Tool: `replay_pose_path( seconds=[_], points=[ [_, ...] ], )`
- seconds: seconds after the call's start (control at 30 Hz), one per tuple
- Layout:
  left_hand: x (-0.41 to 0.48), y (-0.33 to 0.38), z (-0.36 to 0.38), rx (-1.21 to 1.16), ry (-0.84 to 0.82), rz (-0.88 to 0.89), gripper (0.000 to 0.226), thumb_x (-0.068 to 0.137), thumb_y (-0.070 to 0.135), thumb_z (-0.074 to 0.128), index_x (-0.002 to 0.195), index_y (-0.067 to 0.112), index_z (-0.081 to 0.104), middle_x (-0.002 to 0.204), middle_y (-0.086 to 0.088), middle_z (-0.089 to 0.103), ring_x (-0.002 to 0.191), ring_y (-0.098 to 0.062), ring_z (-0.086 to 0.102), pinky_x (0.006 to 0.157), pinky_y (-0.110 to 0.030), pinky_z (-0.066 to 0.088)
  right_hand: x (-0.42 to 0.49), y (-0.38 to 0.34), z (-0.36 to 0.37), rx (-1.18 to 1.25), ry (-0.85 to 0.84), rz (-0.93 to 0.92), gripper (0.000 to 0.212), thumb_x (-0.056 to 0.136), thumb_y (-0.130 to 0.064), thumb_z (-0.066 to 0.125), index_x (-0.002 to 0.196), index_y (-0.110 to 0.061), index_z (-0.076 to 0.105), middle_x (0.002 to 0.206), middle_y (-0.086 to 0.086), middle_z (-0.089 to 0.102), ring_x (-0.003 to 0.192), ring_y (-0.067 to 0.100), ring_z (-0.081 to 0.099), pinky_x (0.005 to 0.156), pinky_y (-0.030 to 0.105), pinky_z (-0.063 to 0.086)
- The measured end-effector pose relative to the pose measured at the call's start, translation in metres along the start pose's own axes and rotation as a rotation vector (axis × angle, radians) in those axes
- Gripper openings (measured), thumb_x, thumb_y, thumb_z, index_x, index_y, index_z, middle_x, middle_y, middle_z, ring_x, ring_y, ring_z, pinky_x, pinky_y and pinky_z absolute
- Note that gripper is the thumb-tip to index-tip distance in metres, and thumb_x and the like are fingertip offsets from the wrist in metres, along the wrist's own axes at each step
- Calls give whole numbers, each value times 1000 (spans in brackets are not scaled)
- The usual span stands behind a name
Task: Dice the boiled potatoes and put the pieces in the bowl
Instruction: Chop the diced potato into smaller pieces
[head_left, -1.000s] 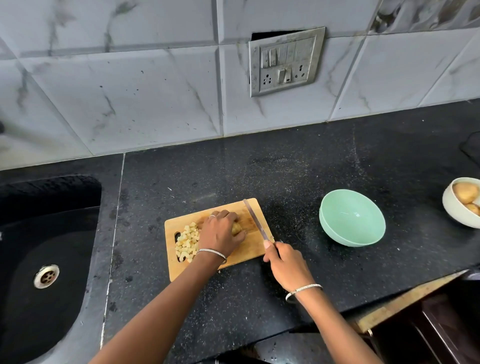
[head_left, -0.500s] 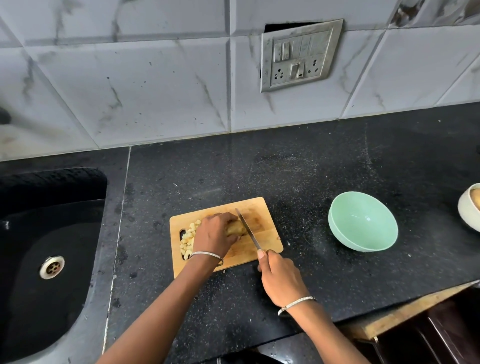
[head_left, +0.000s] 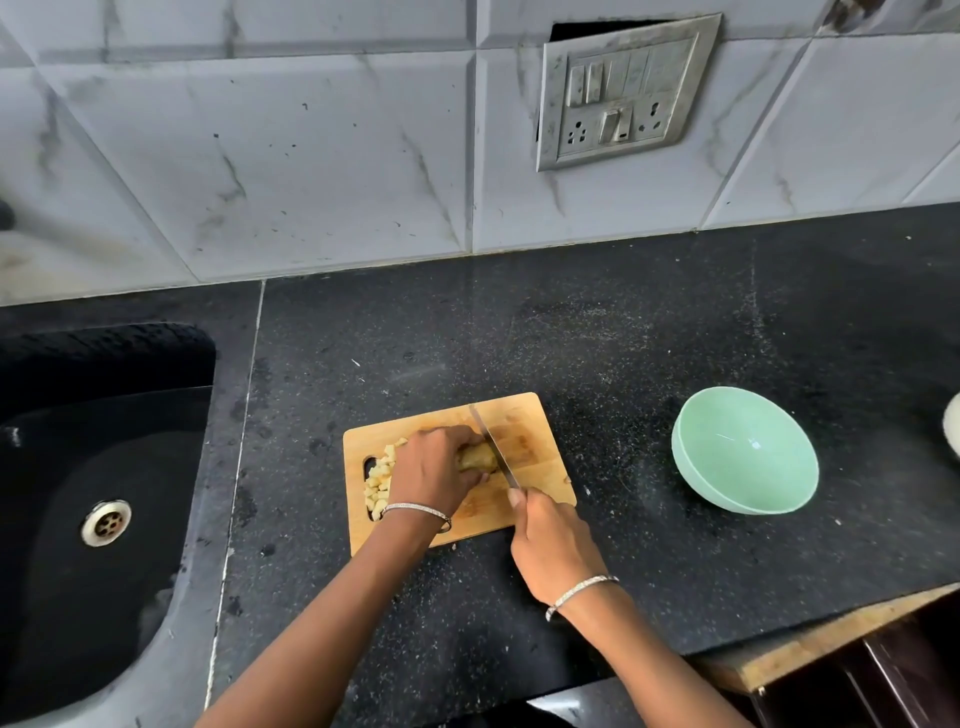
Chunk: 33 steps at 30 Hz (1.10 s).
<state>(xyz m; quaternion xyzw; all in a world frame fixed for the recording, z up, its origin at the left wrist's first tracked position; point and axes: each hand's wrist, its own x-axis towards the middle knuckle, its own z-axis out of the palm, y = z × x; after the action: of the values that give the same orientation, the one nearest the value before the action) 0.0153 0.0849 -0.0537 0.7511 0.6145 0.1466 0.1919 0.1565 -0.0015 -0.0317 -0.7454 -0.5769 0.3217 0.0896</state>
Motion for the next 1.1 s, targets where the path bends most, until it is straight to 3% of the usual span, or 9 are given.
replay_pose_path(
  seconds=[0.1,0.27,0.5,0.77,1.1],
  points=[
    [2,0,-1,-10,-5,-15,41,69,37,82,108,33,69,96,11,72,91,-15,65,71,-28,49,10,-11,4,-13,18,36,44,104,-44,25,112,-15,57,109,14,65,101,38,61,76,40,47],
    [0,1,2,1,3,-22,42,69,39,80,109,34,69,98,10,72,94,-18,65,75,-34,53,2,-3,12,-88,47,34,43,105,-43,24,111,-14,55,110,13,65,103,38,61,69,37,39],
    [-1,1,-2,-13,-22,-28,44,70,39,81,112,34,68,98,11,72,94,-15,64,73,-30,50,-7,3,21,-112,51,59,41,105,-44,25,114,-16,54,110,13,65,103,38,62,69,39,41],
    [-14,4,4,60,-36,50,63,66,45,81,122,26,58,114,1,64,102,-25,59,77,-34,49,-7,3,20,-82,50,69,38,104,-42,28,109,-15,54,110,14,64,103,40,61,68,38,39],
    [-20,-2,8,151,-22,200,60,86,51,60,137,21,47,136,1,55,114,-26,57,86,-35,49,-5,2,9,-42,-20,77,46,104,-46,24,106,-13,56,113,15,62,104,40,59,77,41,44]
  ],
)
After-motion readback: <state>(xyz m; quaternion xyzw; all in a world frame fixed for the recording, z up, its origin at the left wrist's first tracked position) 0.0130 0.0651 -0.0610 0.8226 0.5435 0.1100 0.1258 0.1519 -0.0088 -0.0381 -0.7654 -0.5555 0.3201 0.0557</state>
